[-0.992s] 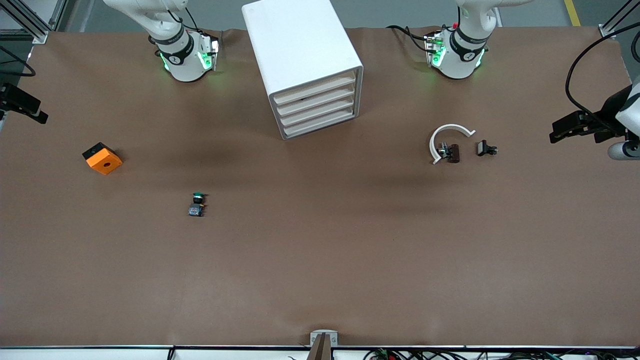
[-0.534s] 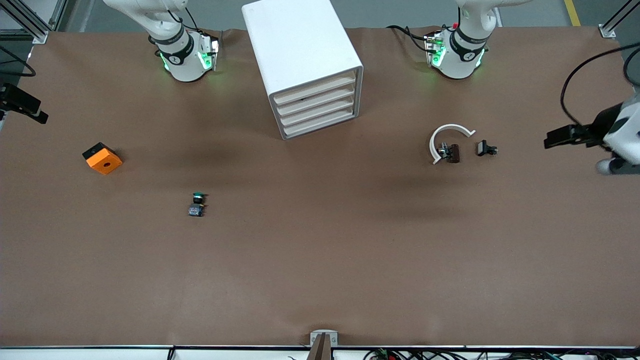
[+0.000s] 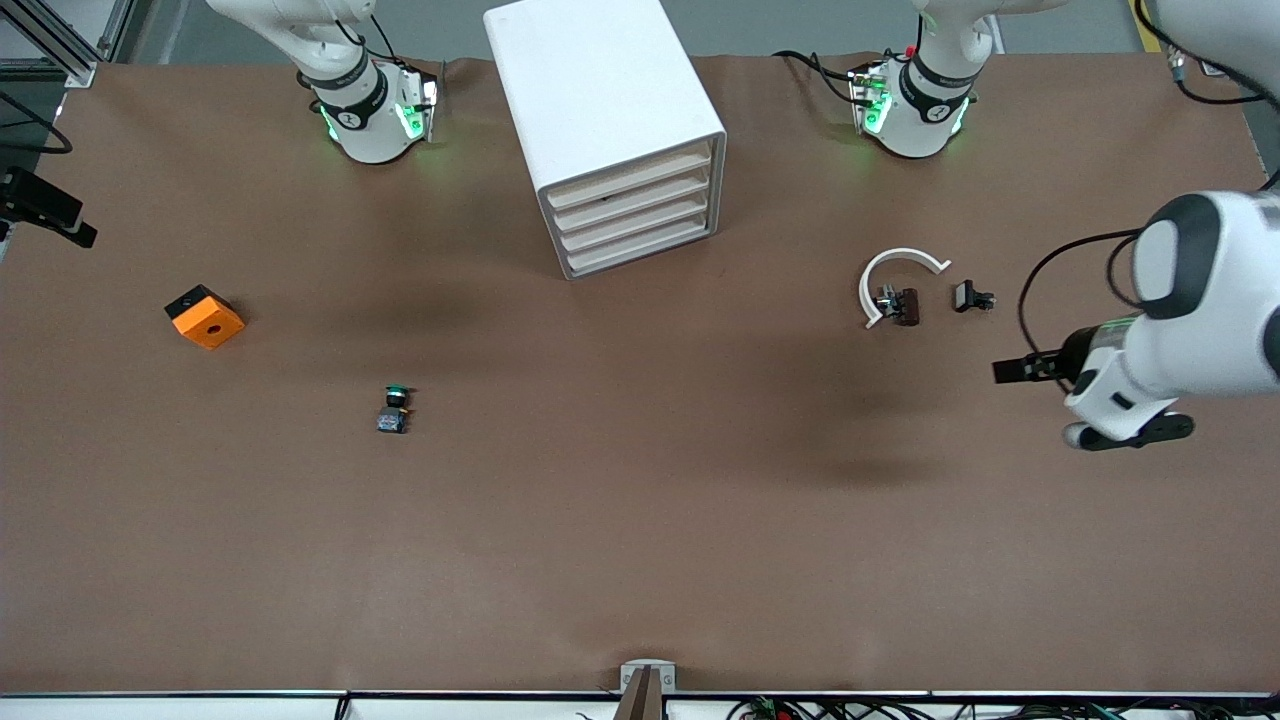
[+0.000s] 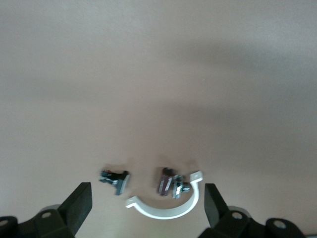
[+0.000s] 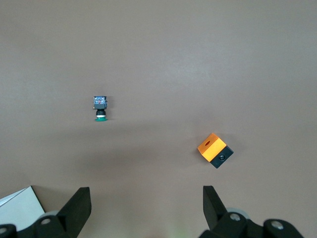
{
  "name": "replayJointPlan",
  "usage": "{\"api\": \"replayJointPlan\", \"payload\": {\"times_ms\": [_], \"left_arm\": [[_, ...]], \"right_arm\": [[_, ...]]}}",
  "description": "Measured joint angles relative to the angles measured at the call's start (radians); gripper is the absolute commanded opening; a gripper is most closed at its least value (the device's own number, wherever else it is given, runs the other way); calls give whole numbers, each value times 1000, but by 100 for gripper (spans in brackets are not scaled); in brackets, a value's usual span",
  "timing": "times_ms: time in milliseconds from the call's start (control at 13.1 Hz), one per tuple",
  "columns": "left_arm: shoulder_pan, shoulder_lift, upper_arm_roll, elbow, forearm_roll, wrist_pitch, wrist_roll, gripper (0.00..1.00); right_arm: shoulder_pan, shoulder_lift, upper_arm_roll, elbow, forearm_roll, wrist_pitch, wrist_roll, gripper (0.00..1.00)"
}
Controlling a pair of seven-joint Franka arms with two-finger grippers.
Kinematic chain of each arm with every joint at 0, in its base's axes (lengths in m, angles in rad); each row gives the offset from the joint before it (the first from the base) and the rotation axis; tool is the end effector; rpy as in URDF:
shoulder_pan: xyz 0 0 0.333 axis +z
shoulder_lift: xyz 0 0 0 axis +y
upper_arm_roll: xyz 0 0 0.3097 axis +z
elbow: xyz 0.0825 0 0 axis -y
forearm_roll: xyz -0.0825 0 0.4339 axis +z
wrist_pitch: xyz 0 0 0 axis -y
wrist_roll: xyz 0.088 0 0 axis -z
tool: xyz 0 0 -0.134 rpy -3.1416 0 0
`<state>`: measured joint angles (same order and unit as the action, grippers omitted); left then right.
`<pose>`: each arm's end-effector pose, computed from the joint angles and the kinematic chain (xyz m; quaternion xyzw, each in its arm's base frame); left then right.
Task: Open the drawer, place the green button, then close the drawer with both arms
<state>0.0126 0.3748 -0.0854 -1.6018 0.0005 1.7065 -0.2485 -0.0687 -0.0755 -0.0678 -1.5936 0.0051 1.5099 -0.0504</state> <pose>0.6689 -0.0444 0.3437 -0.9870 -0.0877 0.1347 0.0060 0.5694 -0.0789 0.6185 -0.9991 0.0428 0.0037 0.0055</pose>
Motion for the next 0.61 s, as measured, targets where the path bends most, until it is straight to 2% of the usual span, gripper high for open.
{"api": "replayJointPlan", "payload": {"times_ms": [305,611], "left_arm": [[-118,77,-3,-1,0,74,-281,100],[-175,86,-33,0,-23,76,-560,100]], "right_arm": [[0,0,0,0,0,0,0,100],[0,0,0,0,0,0,0,100]]}}
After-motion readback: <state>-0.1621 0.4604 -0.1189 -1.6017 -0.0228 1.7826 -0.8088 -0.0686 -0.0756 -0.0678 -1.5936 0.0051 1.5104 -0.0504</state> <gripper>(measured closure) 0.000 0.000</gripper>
